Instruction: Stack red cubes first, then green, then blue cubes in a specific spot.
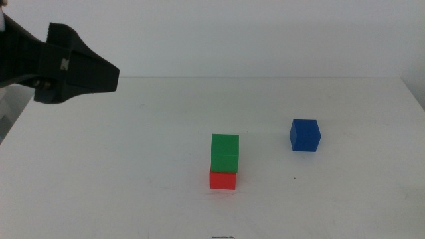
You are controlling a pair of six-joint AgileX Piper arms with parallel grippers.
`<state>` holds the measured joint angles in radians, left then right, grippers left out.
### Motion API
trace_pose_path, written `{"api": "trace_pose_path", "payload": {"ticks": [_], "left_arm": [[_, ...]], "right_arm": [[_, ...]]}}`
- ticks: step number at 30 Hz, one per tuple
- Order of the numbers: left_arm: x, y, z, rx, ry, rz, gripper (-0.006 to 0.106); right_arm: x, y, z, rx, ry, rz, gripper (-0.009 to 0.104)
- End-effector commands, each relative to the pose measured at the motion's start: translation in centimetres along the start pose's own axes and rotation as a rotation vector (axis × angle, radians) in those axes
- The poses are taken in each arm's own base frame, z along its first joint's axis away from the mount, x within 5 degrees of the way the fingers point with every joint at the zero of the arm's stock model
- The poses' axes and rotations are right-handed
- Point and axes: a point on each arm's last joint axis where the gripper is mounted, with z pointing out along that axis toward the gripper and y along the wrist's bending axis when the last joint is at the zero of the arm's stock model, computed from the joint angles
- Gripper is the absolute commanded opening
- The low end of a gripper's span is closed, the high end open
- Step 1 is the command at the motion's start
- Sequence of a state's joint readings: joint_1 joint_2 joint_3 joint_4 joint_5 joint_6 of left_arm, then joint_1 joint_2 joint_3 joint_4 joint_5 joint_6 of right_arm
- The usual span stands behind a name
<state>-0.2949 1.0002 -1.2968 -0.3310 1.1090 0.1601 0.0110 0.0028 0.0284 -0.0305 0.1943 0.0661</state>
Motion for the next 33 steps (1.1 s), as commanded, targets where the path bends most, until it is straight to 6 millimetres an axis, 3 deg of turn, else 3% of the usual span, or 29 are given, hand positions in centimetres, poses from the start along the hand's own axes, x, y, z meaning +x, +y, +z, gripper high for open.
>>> {"api": "trace_pose_path", "payload": {"ticks": [1,7,14,20,23,33], "left_arm": [[-0.9,-0.5,-1.0,0.019,-0.092,0.002,0.094],[-0.9,-0.5,-1.0,0.019,-0.093,0.002,0.094],[-0.9,-0.5,-1.0,0.019,-0.093,0.002,0.094],[-0.9,-0.5,-1.0,0.019,-0.093,0.002,0.094],[-0.9,-0.5,-1.0,0.019,-0.093,0.002,0.094],[-0.9,-0.5,-1.0,0.019,-0.093,0.002,0.094]], "right_arm": [[-1.0,0.0,0.0,0.004,-0.055,-0.016,0.061],[-1.2,0.0,-0.1,0.005,-0.059,-0.018,0.061],[-6.9,0.1,-0.5,0.018,0.105,-0.015,0.061],[-11.7,0.7,0.7,-0.019,0.308,-0.004,0.061],[-13.1,1.6,1.9,-0.087,0.481,0.011,0.061],[-17.1,5.9,9.4,-0.211,0.859,-0.019,0.061]]}}
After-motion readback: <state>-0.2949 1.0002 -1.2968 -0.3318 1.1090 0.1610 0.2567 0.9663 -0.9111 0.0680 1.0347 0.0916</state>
